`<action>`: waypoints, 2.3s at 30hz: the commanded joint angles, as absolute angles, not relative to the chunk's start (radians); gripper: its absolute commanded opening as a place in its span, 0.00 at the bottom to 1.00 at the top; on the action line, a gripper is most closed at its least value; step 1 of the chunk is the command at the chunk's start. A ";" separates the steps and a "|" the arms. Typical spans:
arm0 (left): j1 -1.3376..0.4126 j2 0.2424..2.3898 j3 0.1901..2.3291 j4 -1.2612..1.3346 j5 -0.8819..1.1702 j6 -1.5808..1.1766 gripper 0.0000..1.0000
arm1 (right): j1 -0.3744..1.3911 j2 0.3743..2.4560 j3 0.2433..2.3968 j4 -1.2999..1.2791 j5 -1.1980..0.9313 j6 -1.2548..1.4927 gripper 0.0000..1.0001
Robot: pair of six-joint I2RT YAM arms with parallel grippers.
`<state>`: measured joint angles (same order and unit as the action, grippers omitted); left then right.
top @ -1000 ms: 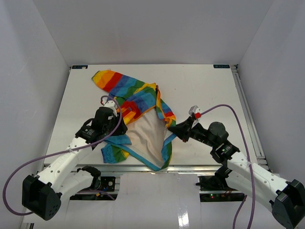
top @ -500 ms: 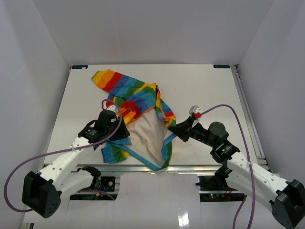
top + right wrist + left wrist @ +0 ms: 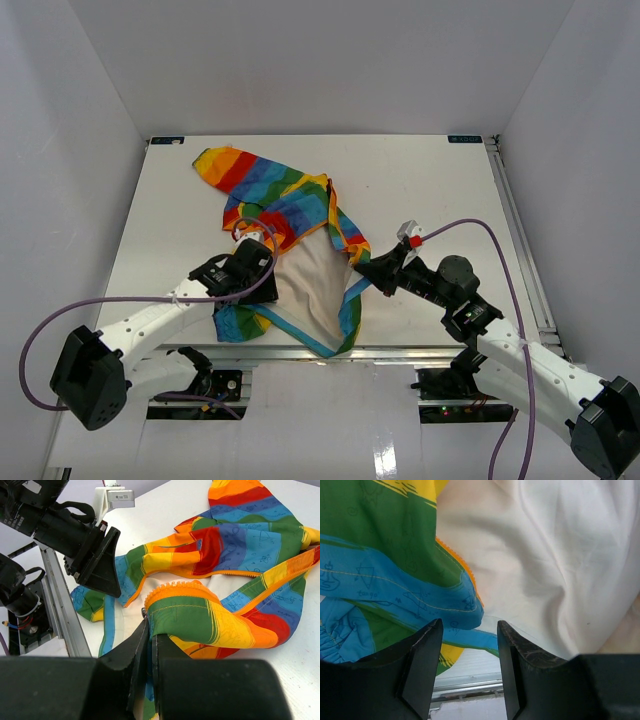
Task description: Zip up the jacket
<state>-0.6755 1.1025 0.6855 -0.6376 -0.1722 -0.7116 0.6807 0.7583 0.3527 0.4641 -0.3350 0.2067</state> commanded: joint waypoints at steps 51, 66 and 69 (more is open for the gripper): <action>-0.715 0.584 0.345 0.182 0.136 -0.341 0.00 | 0.677 0.808 0.377 0.552 -0.431 0.155 0.08; -0.714 0.760 0.140 1.017 0.403 -0.284 0.00 | 0.700 0.815 0.340 0.722 -0.573 0.083 0.08; -0.715 0.789 0.129 1.118 0.472 -0.310 0.00 | 0.709 0.833 0.352 0.729 -0.610 0.081 0.08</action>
<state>-0.7151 0.7646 0.1476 0.8332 0.3338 -0.3006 0.6940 0.8206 0.3420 0.6385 -0.5499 0.1063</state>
